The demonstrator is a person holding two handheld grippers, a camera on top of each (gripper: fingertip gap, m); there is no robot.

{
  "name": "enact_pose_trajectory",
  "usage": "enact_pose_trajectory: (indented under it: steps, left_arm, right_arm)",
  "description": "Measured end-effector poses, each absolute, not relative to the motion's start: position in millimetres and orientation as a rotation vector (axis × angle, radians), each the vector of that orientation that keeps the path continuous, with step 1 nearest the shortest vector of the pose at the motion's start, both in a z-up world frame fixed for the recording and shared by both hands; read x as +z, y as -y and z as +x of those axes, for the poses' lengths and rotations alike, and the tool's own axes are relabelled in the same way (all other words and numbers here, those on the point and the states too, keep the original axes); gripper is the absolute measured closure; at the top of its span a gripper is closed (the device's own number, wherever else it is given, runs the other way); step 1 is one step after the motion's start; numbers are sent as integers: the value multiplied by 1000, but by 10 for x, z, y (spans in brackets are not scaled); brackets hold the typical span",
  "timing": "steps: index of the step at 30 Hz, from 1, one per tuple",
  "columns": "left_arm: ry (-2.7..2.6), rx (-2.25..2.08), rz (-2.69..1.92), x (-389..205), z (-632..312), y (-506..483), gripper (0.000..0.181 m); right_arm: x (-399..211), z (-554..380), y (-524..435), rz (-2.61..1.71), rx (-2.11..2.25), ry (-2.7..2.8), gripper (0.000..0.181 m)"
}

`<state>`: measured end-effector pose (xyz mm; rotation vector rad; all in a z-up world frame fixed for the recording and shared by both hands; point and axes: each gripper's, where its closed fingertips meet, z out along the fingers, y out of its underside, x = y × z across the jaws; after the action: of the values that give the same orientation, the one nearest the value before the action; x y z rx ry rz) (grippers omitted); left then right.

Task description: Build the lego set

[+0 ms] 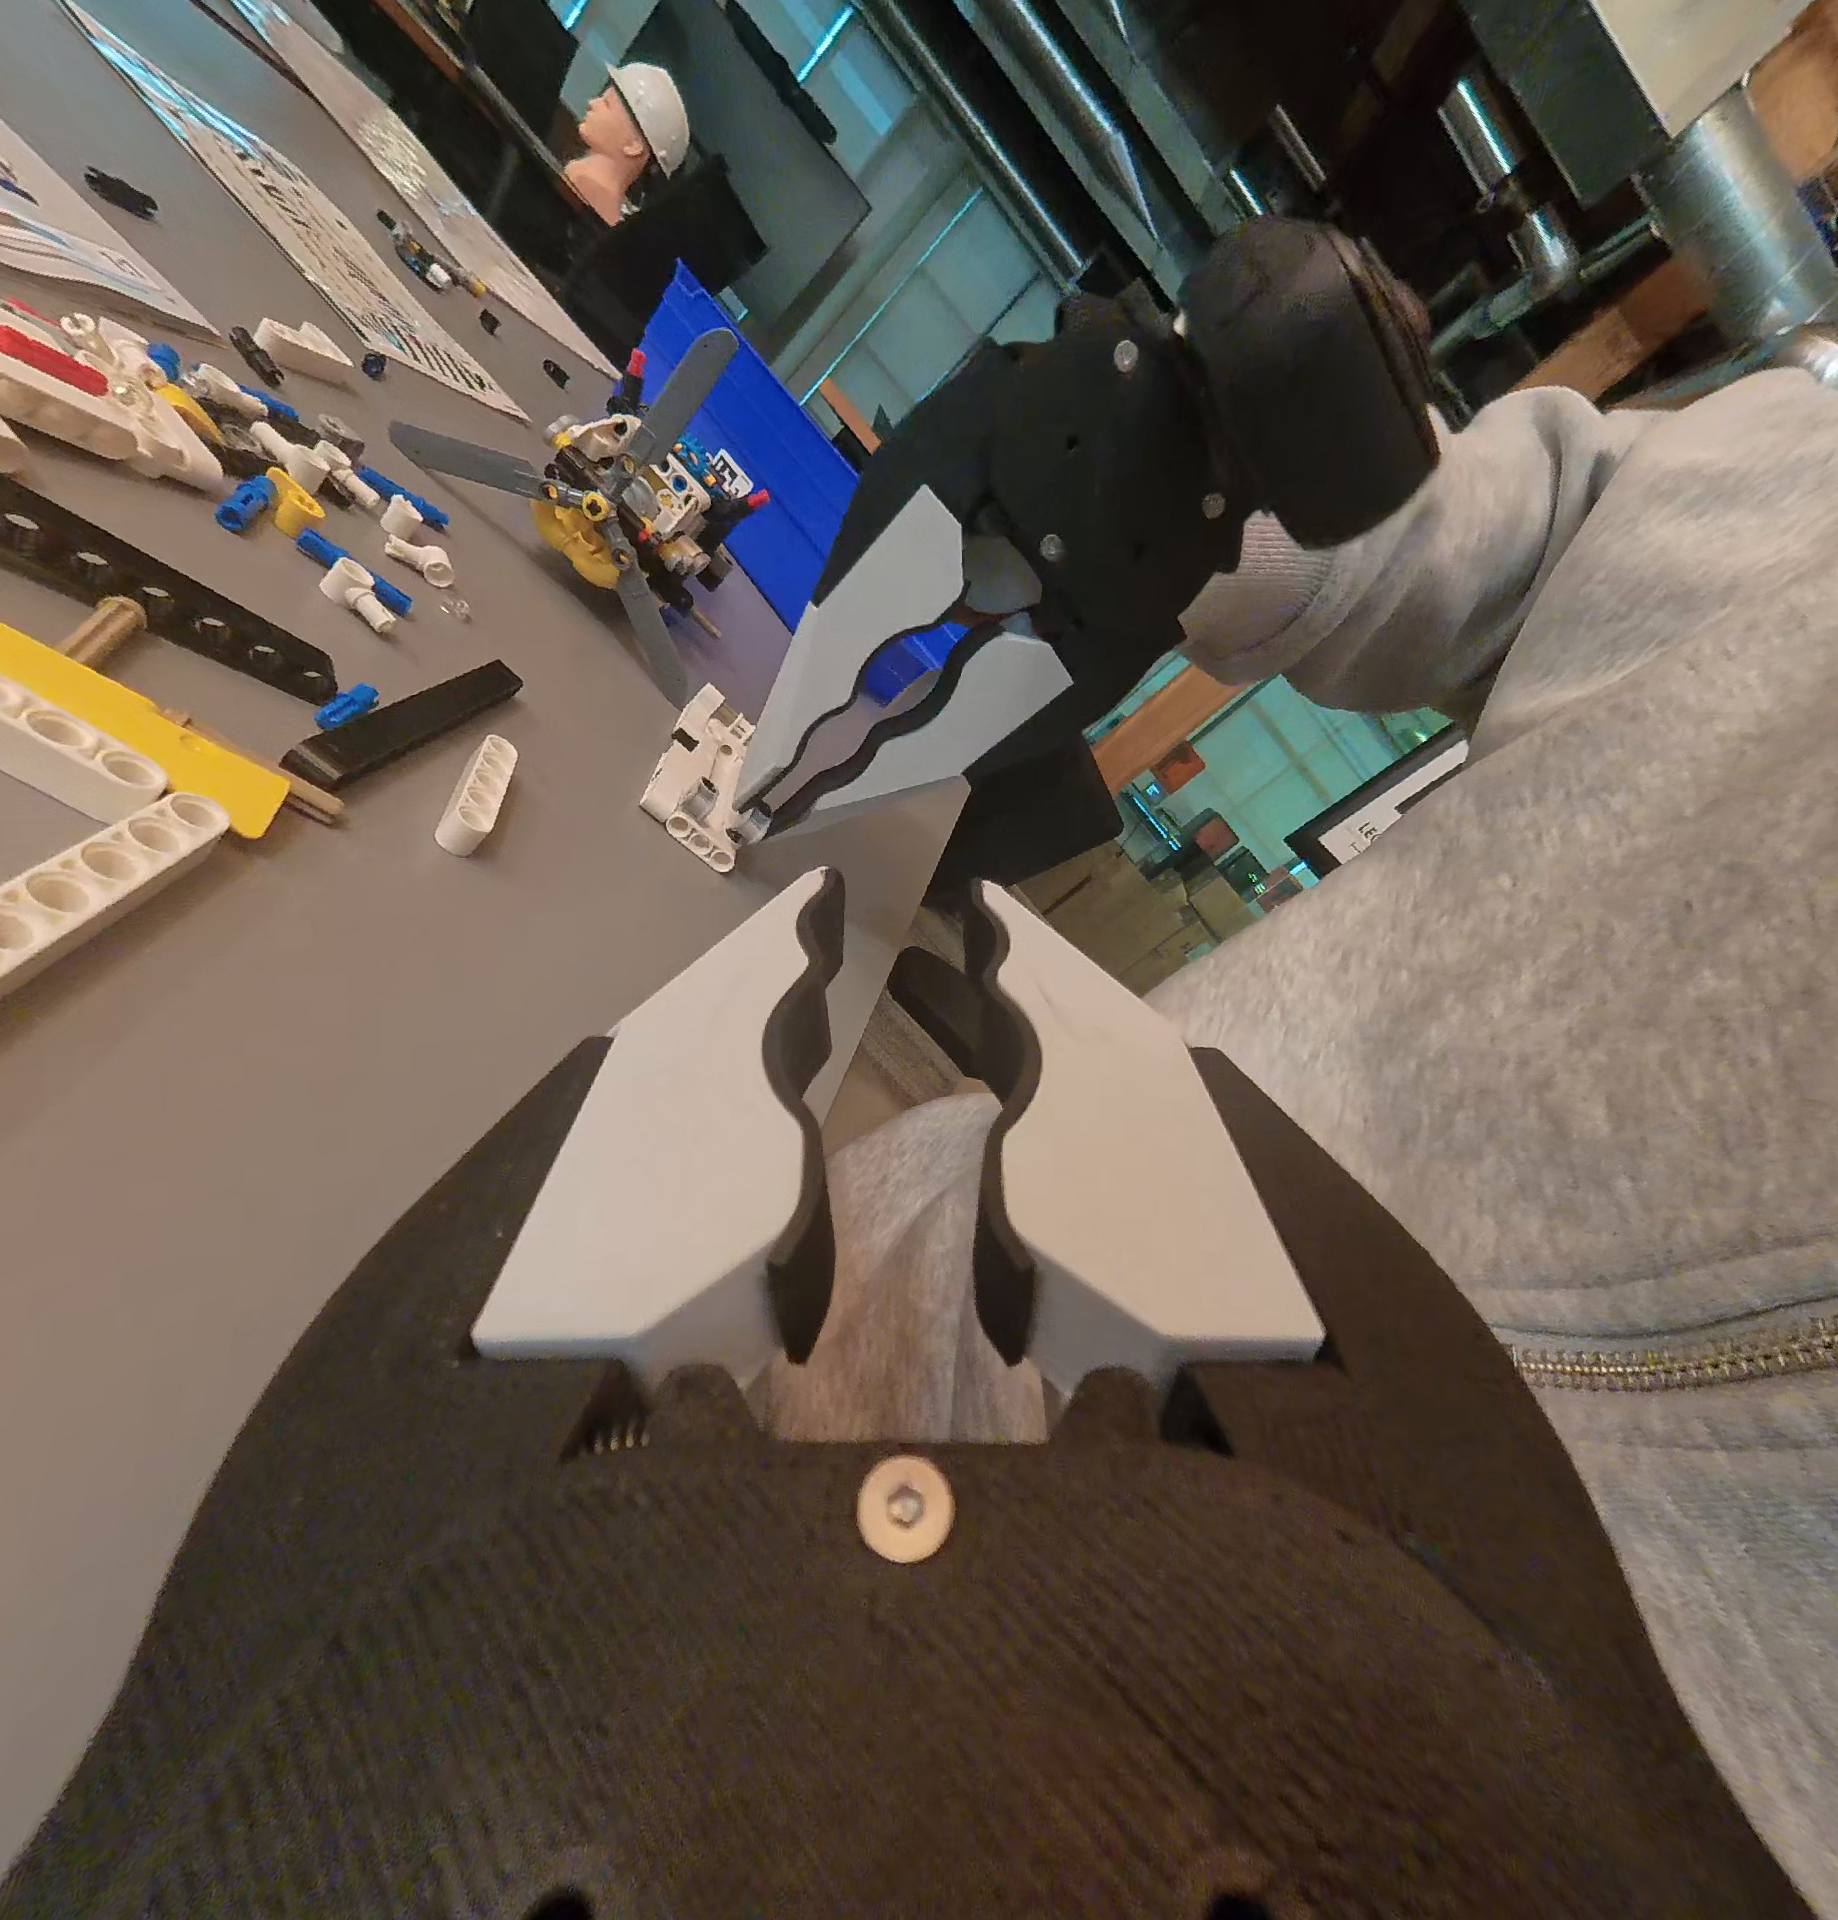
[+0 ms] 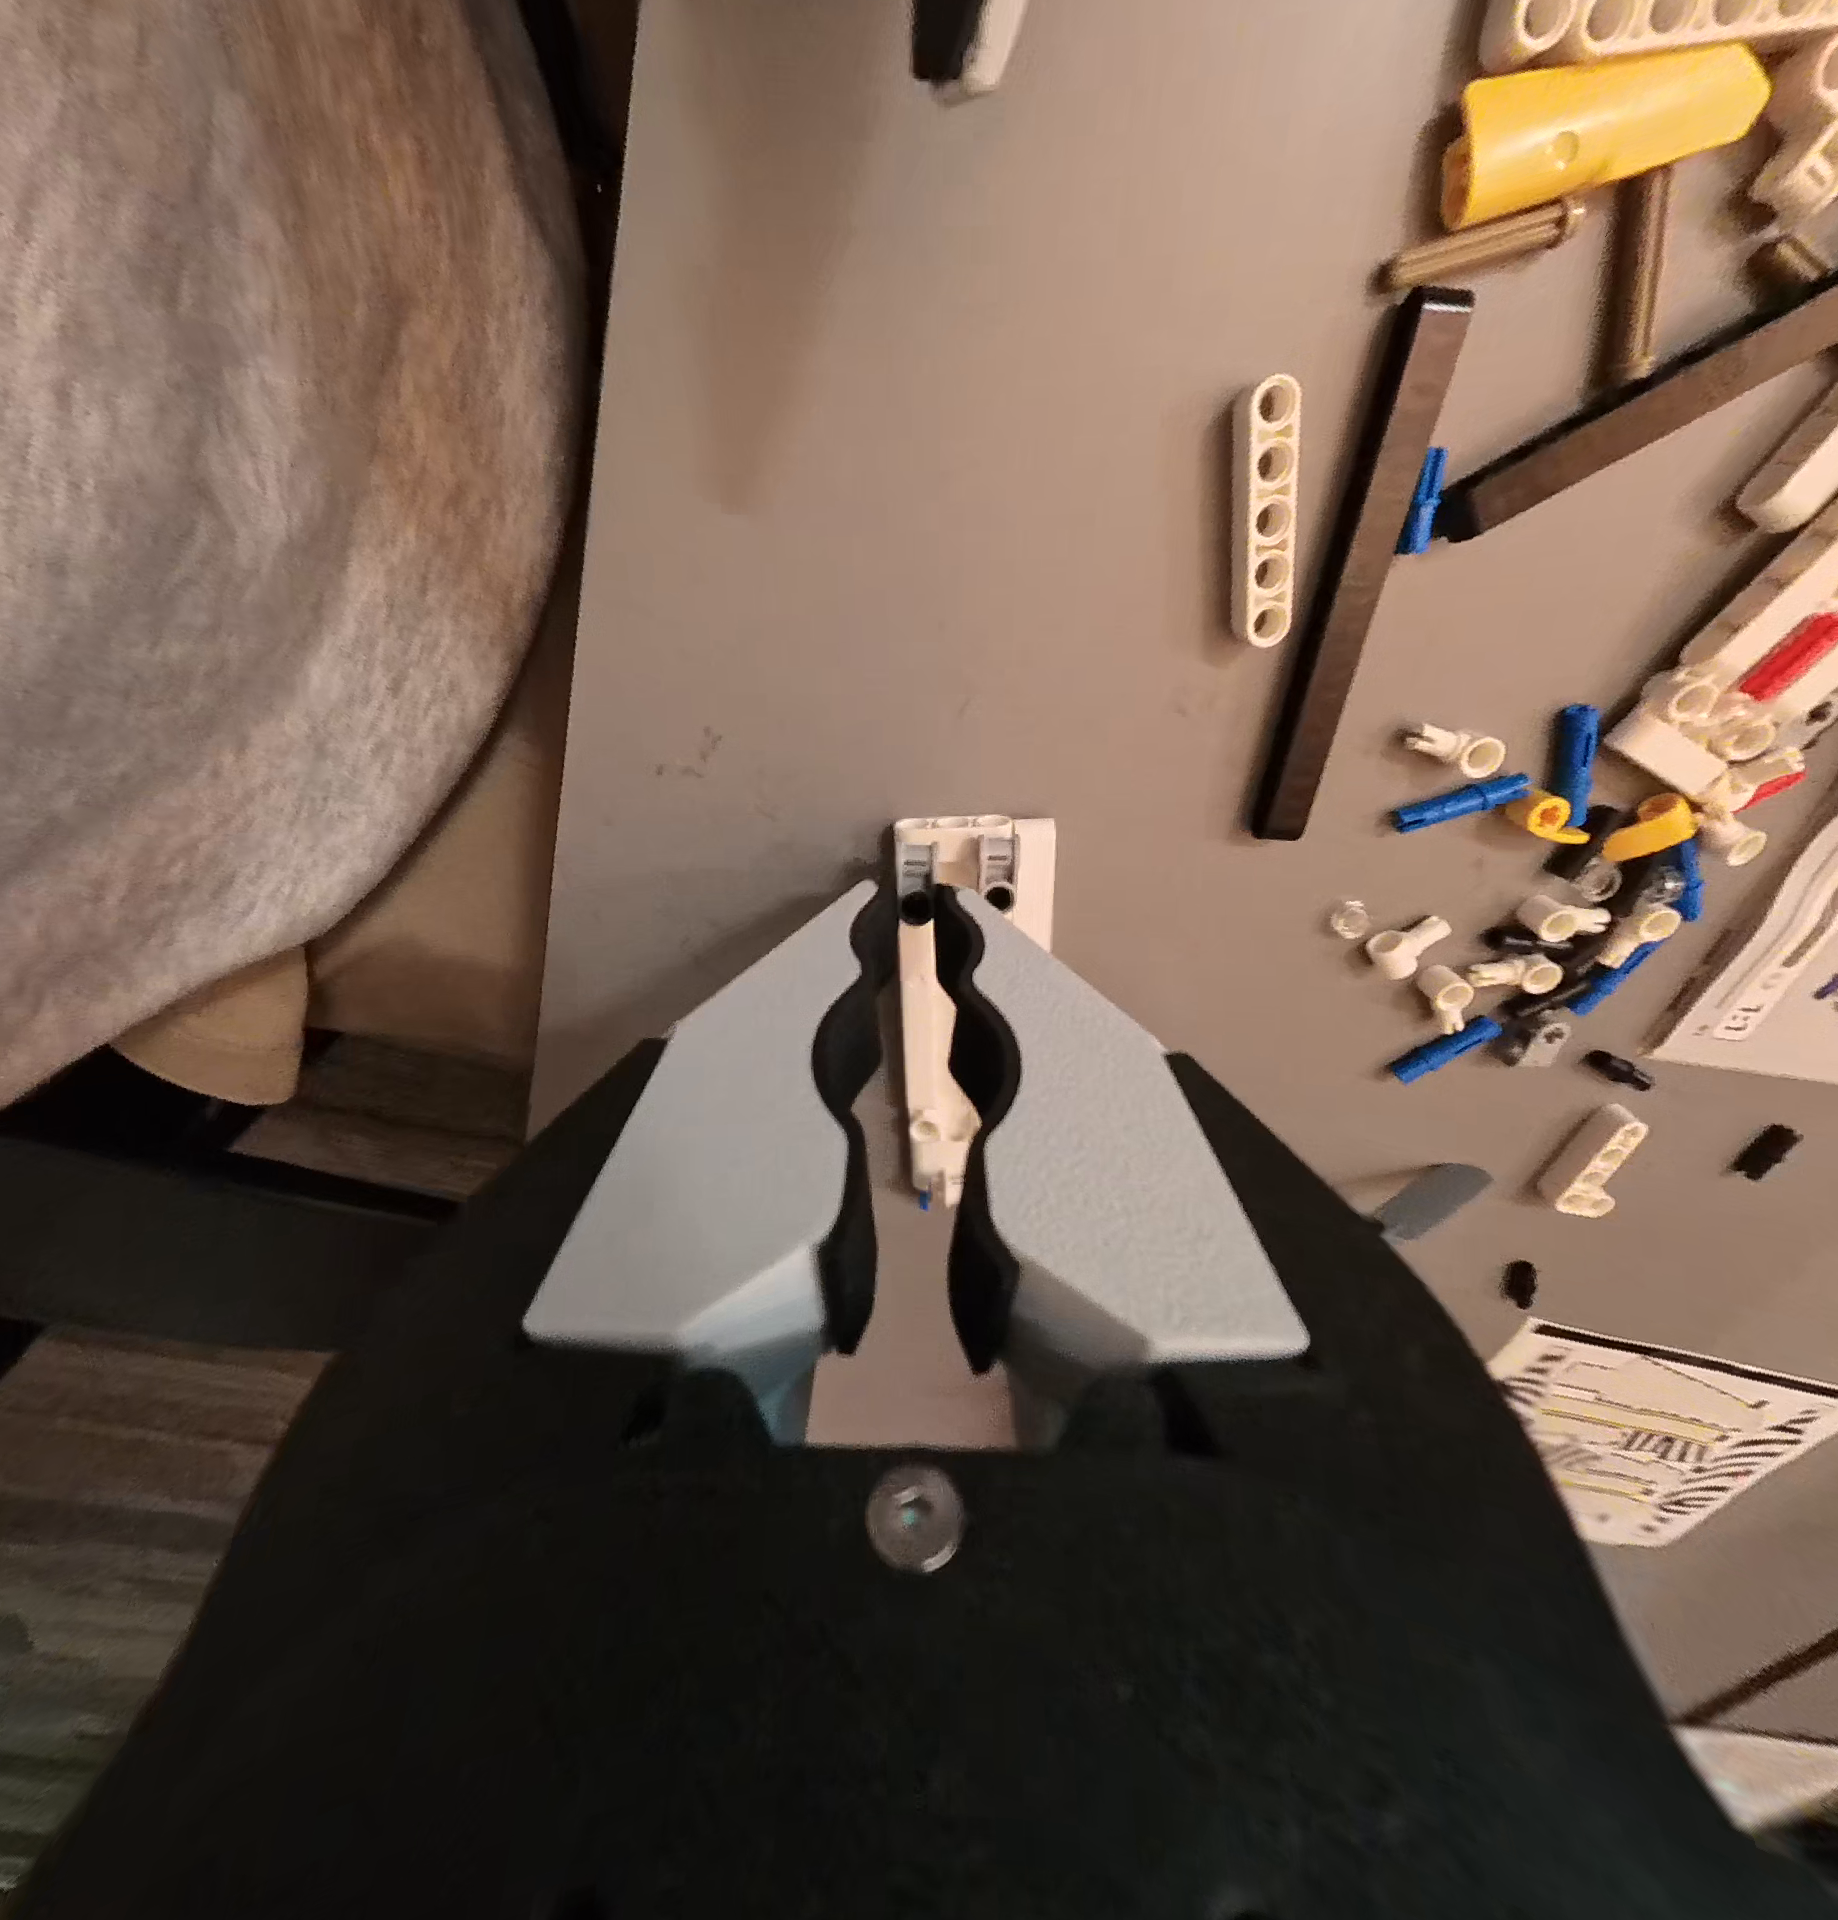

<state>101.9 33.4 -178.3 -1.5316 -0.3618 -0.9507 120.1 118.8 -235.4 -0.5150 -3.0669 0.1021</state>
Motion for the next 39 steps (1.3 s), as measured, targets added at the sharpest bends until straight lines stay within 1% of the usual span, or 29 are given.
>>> enact_pose_trajectory:
  steps: [3, 6, 10, 16, 19, 22, 30, 39]
  left_arm:
    - [361, -954, -1531, -1780, 1018, -330, 161]
    - [359, -956, -1522, -1773, 1005, -325, 163]
    - [361, -951, -1524, -1777, 996, -331, 163]
    - [361, -951, -1525, -1778, 1000, -331, 163]
    - [361, -951, -1526, -1780, 1001, -331, 163]
    - [362, -952, -1525, -1779, 1000, -330, 163]
    - [364, -943, -1536, -1792, 1007, -338, 163]
    - [356, -902, -1584, -1844, 1043, -367, 160]
  right_arm:
    - [-2420, 1195, -1242, -603, 120, 3053, 175]
    - [-2418, 1185, -1219, -534, 97, 3048, 175]
    - [-2418, 1165, -1188, -584, 152, 3049, 175]
    - [-2435, 1178, -1179, -549, 133, 3022, 175]
    - [-2447, 1207, -1181, -502, 104, 2996, 166]
    - [-2446, 1221, -1185, -498, 97, 2969, 162]
    - [-2310, 1162, -1166, -561, 190, 2893, 162]
    - [-2297, 1154, -1165, -546, 265, 2823, 163]
